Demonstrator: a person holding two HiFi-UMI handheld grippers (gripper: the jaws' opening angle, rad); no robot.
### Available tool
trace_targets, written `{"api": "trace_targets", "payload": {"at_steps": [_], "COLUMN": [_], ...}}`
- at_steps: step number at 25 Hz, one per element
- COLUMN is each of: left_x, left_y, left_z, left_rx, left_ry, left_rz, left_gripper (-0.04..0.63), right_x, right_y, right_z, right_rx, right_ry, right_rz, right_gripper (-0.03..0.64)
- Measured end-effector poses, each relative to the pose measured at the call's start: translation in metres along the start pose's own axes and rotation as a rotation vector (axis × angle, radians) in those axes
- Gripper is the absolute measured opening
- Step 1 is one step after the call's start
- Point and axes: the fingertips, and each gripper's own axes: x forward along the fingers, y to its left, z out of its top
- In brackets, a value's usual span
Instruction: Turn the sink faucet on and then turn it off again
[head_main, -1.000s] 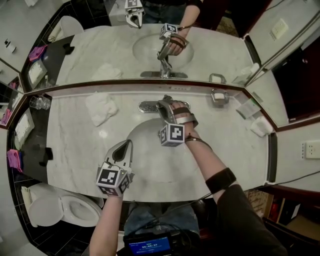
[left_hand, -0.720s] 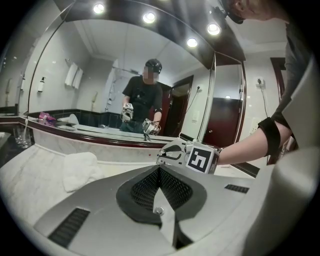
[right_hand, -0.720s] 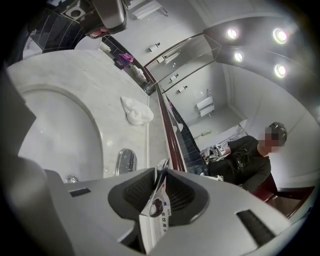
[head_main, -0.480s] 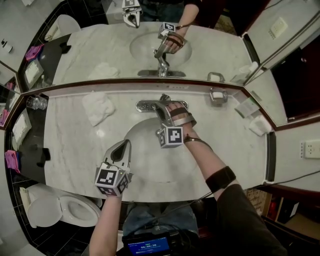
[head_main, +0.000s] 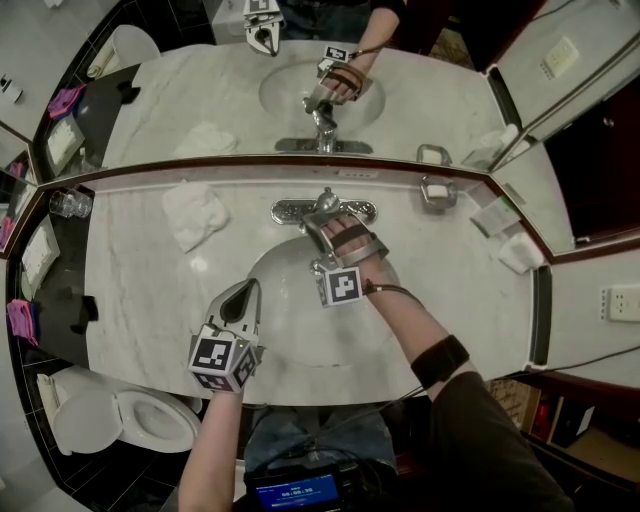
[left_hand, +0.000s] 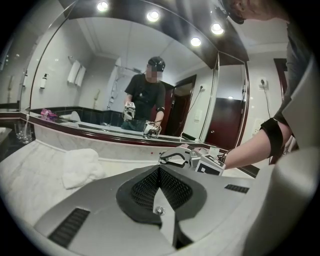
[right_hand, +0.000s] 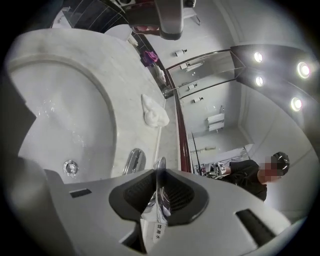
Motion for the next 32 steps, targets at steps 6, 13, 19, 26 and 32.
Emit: {"api": "trace_targets", "payload": {"at_steps": [6, 13, 19, 26, 32], "left_x": [0.006, 0.008, 0.0, -0.027, -0.05], "left_y": [0.002, 0.0, 0.0, -0.002, -0.012], "left_z": [-0.001, 0.001, 0.006, 0.028, 0.05], "left_rx": [-0.007, -0.007, 0.006, 0.029, 0.058], "left_ry": [0.002, -0.001, -0.009, -0.046, -0.071], "left_rz": [0.0, -0.003, 0.012, 0.039, 0.041], "left_gripper": [0.0, 0.0, 0.0, 0.0, 0.0], "right_x": [0.0, 0.002, 0.003, -0.022, -0.072], "right_y": [-0.003, -0.001, 0.0, -0.006, -0.021], "right_z": [0.0, -0.002, -0.003, 0.006, 0.025], "right_rx": [-0.001, 0.0, 0.001, 0.066, 0.182], "right_ry": [-0.002, 0.006, 0.017, 0.065, 0.06], "right_rz": [-0.035, -0.044, -0.01, 0.016, 0.005], "right_gripper": [0.075, 0.077, 0.081, 0.126, 0.115]}}
